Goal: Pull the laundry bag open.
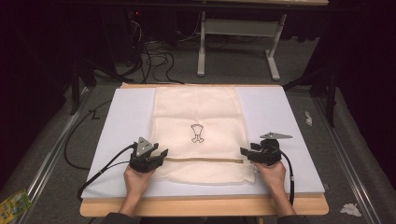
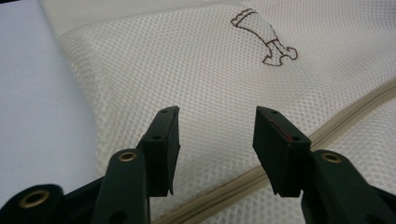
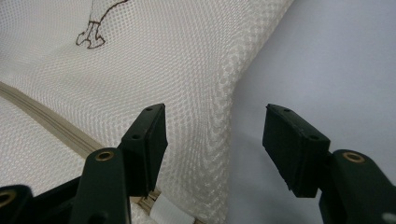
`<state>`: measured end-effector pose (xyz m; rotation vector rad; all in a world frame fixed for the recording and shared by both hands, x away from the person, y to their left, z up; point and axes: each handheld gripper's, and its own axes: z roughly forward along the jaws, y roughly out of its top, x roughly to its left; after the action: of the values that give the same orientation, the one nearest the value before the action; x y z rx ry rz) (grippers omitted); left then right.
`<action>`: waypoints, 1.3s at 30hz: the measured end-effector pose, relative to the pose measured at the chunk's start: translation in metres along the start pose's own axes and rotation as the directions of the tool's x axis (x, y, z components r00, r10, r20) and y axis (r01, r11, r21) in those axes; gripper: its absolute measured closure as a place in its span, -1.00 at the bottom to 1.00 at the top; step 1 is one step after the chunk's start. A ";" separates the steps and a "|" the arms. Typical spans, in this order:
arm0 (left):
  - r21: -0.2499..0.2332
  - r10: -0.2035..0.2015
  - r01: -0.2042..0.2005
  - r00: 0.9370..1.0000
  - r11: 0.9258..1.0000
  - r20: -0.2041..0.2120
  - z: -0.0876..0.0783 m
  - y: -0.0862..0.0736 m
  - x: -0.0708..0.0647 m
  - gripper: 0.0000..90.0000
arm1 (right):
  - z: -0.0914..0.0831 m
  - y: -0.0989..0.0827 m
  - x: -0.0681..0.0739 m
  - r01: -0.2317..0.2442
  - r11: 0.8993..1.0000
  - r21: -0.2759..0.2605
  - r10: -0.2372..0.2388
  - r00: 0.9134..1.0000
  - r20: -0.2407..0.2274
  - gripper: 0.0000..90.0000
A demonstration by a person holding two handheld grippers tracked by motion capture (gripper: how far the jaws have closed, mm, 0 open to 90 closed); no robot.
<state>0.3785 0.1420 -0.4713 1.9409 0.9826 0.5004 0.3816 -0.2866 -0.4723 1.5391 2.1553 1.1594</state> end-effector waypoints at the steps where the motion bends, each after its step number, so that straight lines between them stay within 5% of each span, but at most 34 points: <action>1: 0.001 0.005 -0.005 1.000 1.000 0.004 0.002 0.001 -0.002 0.13 | 0.001 0.000 0.001 -0.005 1.000 0.002 0.005 1.000 -0.005 -0.10; 9: 0.024 0.032 -0.033 0.999 0.999 0.039 0.016 0.003 -0.018 0.10 | 0.004 -0.004 0.010 -0.002 0.999 0.044 0.002 1.000 0.003 -0.11; 18: 0.066 0.034 -0.036 0.999 0.997 0.040 0.025 0.001 -0.020 0.10 | 0.004 -0.005 0.015 -0.006 0.998 0.057 0.007 1.000 -0.019 -0.02; 23: 0.086 0.036 -0.039 0.999 0.996 0.038 0.028 0.001 -0.021 0.09 | 0.007 -0.004 0.021 0.032 0.997 0.068 -0.031 1.000 -0.002 0.23; 24: 0.092 0.040 -0.043 0.999 0.995 0.036 0.028 0.001 -0.022 0.10 | 0.007 -0.004 0.023 0.075 0.994 0.077 -0.078 0.997 0.026 0.43; 30: 0.105 0.042 -0.045 0.999 0.993 0.035 0.029 0.002 -0.022 0.10 | 0.007 -0.004 0.024 0.136 0.987 0.086 -0.140 0.989 0.042 0.87; 39: 0.102 0.037 -0.041 0.999 0.994 0.040 0.029 0.002 -0.021 0.10 | 0.002 -0.003 0.020 0.140 0.989 0.046 -0.140 0.990 -0.005 0.94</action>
<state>0.3858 0.1094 -0.4838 2.0574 0.9646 0.4403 0.3725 -0.2682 -0.4710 1.3793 2.2655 1.0739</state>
